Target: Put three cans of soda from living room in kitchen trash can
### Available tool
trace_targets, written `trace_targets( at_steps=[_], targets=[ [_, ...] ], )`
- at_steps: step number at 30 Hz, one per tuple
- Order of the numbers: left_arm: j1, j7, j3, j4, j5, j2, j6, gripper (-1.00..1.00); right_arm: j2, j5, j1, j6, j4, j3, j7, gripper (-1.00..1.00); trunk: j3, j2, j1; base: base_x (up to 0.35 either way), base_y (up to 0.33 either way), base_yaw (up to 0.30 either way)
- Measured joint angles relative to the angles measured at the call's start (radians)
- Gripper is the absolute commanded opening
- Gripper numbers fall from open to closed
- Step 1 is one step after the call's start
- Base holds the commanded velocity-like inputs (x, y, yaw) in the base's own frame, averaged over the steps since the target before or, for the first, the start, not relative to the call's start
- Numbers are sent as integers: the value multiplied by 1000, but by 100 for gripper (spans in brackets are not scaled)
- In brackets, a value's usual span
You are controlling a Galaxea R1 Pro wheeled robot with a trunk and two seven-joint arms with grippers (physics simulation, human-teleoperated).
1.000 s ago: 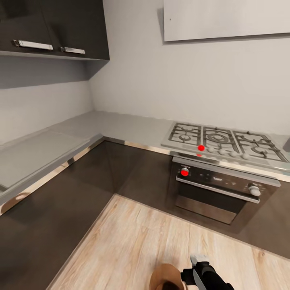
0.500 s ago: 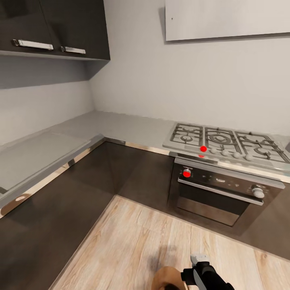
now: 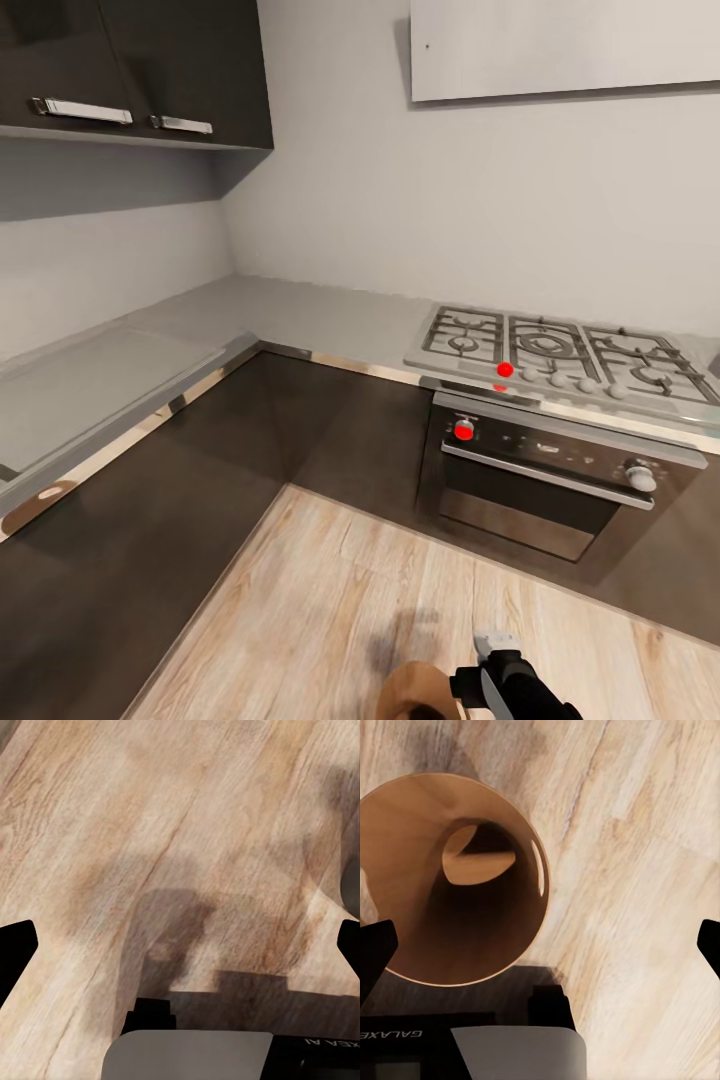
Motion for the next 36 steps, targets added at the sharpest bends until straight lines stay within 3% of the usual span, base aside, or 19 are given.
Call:
trace_targets(
  at_steps=[36],
  targets=[
    [0, -1, 0, 0, 0, 0, 0, 100, 1, -1, 0, 0, 0, -4, 0, 100, 0, 0, 0, 0, 0, 0]
  ],
)
